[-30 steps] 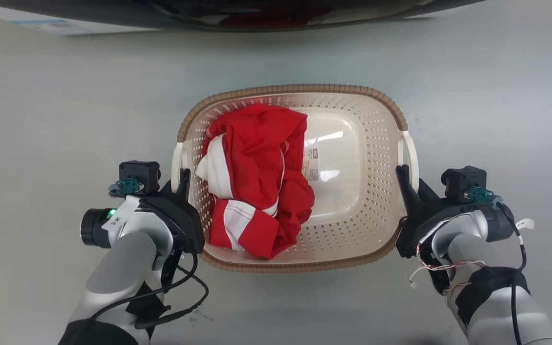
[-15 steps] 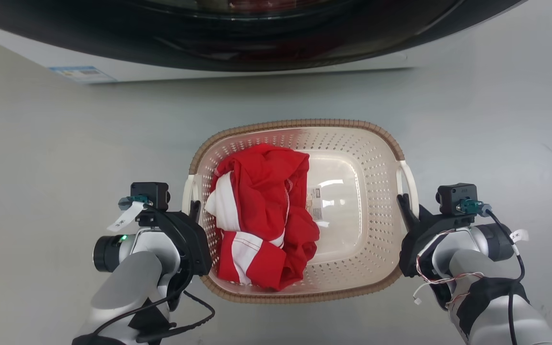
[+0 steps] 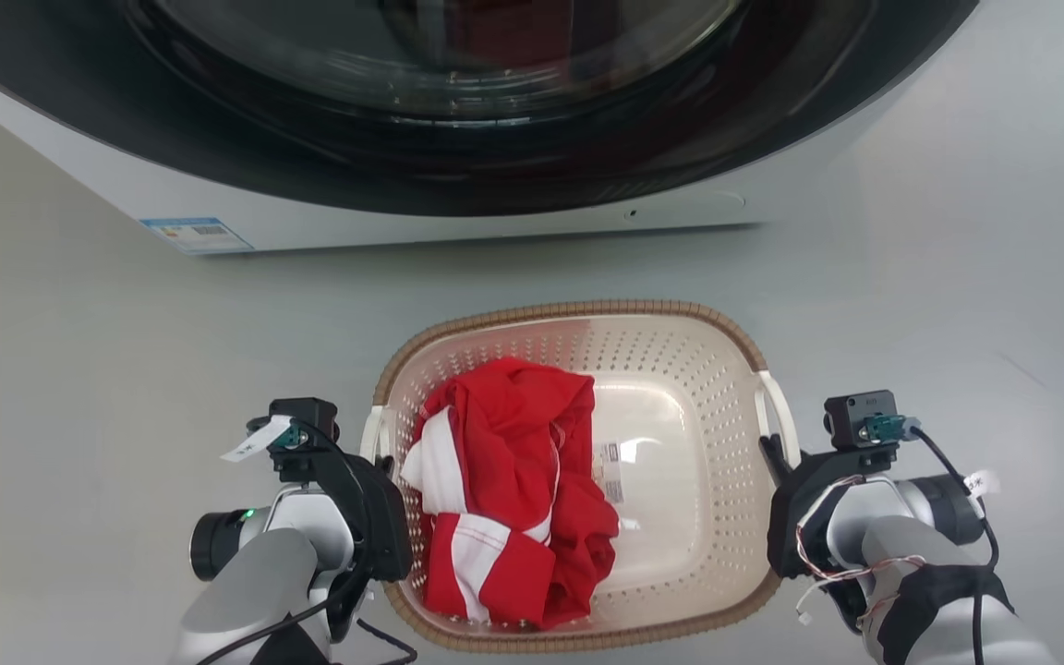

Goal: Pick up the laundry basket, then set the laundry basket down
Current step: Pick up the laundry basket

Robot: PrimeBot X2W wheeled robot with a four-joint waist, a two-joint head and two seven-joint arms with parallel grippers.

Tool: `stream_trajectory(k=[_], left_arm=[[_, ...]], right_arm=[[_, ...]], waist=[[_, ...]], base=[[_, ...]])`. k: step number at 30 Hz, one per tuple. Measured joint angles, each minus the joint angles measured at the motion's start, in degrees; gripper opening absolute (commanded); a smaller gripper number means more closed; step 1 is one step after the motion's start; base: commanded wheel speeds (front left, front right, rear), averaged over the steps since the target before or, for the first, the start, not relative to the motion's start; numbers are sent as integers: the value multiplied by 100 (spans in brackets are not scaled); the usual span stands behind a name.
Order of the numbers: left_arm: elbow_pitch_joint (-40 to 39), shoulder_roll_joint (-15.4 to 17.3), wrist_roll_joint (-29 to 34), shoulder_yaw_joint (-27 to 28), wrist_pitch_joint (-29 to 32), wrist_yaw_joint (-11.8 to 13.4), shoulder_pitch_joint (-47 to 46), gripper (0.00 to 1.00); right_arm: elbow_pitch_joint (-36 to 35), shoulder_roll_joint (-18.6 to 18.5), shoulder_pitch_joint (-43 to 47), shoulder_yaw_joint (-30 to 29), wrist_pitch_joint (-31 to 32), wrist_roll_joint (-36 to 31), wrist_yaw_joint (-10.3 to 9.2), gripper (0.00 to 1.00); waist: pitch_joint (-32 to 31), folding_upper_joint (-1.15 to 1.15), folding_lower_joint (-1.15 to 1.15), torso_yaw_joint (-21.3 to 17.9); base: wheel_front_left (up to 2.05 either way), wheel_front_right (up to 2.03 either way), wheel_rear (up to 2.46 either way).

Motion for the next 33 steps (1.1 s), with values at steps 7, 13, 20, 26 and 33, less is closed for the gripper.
stream_trajectory(k=[7, 13, 20, 26, 33], left_arm=[[38, 34, -213, -222, 224, 73, 41, 0], [177, 27, -337, -378, 428, 73, 299, 0], [237, 27, -557, -522, 641, 119, 521, 0], [249, 32, -708, -670, 856, 125, 728, 0], [242, 52, -958, -831, 1094, 172, 964, 0]], right_arm=[[-165, -9, 261, 253, 318, 322, 0, 0], [-179, -3, 592, 459, 576, 471, -2, 0], [-235, 4, 874, 641, 850, 759, -35, 0], [-285, 3, 1140, 793, 1093, 977, -64, 0], [-339, 2, 1345, 956, 1317, 1187, -119, 0]], waist=[[-400, 1, 0, -8], [-780, 1, 0, -5], [-1287, 1, 0, -21], [-1740, 1, 0, -47], [-2258, 0, 0, -70]], base=[[0, 0, 0], [0, 0, 0], [0, 0, 0], [0, 0, 0], [0, 0, 0]])
